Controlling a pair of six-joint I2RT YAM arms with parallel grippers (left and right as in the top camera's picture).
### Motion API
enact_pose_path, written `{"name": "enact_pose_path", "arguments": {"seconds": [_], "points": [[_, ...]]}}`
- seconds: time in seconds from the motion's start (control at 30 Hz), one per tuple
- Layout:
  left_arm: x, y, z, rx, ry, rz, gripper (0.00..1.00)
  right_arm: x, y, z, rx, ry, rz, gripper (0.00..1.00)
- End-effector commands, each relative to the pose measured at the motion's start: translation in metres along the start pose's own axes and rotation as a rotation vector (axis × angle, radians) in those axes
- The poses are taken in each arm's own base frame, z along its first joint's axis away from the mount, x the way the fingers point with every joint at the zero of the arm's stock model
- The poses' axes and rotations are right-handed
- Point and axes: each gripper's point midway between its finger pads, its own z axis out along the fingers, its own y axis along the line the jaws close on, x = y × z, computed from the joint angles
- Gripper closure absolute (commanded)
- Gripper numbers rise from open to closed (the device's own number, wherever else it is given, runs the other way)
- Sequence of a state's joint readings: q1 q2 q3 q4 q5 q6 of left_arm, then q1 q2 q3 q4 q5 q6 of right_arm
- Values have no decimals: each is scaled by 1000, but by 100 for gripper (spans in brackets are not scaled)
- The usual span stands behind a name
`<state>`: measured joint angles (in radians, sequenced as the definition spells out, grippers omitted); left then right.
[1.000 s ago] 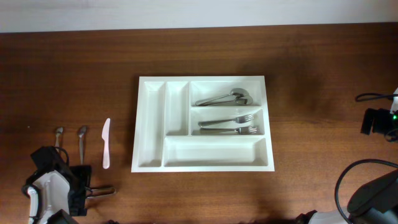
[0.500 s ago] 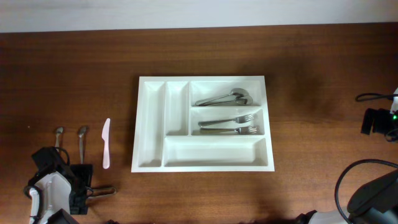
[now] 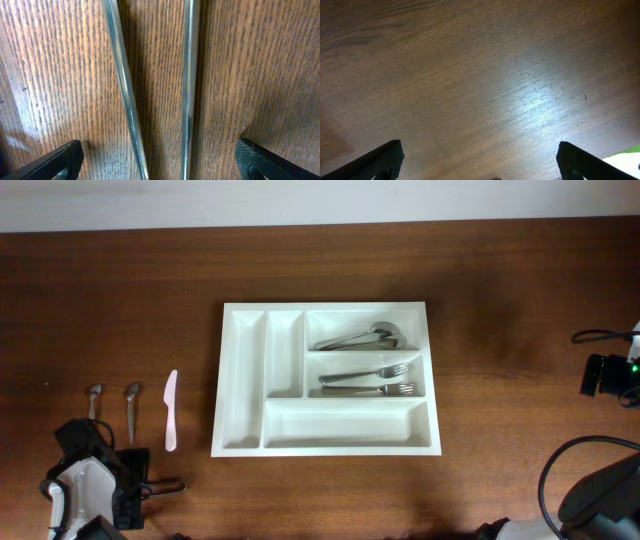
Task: Pack container
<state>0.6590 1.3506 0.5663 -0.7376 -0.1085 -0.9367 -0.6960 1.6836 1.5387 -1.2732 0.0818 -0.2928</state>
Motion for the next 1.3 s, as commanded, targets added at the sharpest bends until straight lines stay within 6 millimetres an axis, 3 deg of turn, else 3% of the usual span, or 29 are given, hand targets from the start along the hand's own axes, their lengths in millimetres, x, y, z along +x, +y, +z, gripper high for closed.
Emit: {"name": "enact_pose_path", "arguments": {"seconds": [0.0,0.77,1.0,1.27], "points": [[-2,4,3,-16,-13,-20,1,0,0,-7,5,-23,-6,1],[-7,4,3,-20,-38,-23,1,0,0,-7,5,-23,-6,1],[-8,6,3,-28,-51,-143,1,0,0,-7,5,-23,-6,1],[-10,7,3,-34,-63,-154,1,0,0,-7,5,-23,-6,1]]}}
